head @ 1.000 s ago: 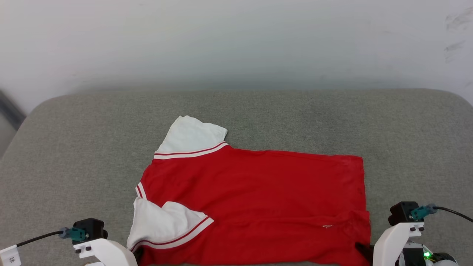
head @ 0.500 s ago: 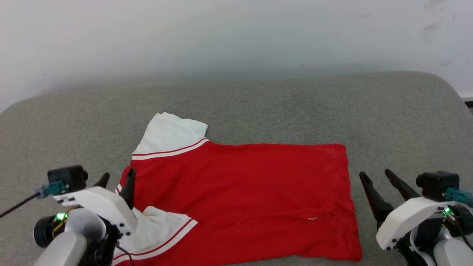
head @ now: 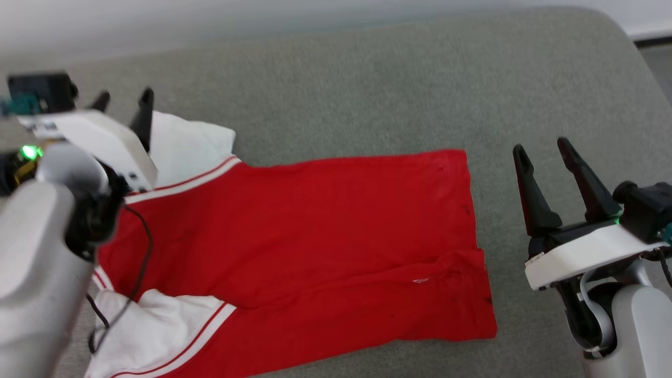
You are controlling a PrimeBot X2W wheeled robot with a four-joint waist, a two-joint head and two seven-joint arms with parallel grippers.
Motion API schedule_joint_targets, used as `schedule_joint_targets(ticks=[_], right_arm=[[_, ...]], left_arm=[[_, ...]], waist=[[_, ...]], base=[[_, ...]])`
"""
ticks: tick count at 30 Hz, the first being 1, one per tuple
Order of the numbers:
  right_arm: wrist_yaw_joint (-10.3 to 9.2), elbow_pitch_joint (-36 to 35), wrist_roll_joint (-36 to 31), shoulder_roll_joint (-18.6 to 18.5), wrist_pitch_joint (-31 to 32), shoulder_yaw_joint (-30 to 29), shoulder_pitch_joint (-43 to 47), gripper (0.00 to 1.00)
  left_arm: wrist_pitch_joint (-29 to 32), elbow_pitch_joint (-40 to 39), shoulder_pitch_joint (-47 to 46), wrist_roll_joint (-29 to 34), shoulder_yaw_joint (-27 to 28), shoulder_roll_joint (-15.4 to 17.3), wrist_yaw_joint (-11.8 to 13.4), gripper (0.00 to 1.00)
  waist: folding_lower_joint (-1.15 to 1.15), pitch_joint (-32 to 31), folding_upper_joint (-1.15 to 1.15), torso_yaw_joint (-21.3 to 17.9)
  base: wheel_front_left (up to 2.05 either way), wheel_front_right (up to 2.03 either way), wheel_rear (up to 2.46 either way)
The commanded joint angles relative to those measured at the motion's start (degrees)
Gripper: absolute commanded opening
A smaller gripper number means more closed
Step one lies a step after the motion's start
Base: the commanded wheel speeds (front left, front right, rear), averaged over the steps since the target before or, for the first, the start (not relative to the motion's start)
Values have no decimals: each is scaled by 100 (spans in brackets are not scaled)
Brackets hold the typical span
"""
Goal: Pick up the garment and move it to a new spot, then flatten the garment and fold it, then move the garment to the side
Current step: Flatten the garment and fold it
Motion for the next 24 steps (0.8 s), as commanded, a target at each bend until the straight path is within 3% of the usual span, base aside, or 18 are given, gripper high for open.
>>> schedule_joint_targets(ticks=[1,7,11,16,21,22,23,24], right_arm=[[-2,-32,-17,51,-35,9,-104,100],[-2,18,53,198,-121,143,-309,100],[-2,124,143,258,-182,263,-398,100],[-2,273,234,279,-258,382,-486,100],[-2,385,390,288,-275,452,-545,100],[-2,397,406,289,-290,460,-566,100],[-2,423,457,287,-267,481,-577,100],[-2,437,472,270,-266,482,-591,100]], left_arm=[[68,85,-174,-4,-18,42,-68,100],[1141,885,-1283,-54,-141,482,-506,100],[2292,1281,-1757,-180,-291,791,-641,100],[3599,1566,-1961,-334,-459,1112,-565,100],[4318,1781,-1668,-543,-537,1149,-385,100],[4364,1799,-1589,-589,-529,1099,-338,95],[4320,1804,-1524,-595,-533,1063,-326,48],[4271,1812,-1458,-616,-531,1024,-319,13]], waist=[[-1,469,0,-259],[-1,985,0,-531],[-1,1215,0,-691],[-1,1396,0,-838],[-1,1564,0,-910],[-1,1587,0,-909],[-1,1608,0,-907],[-1,1622,0,-900]], base=[[0,0,0],[0,0,0],[0,0,0],[0,0,0],[0,0,0],[0,0,0],[0,0,0],[0,0,0]])
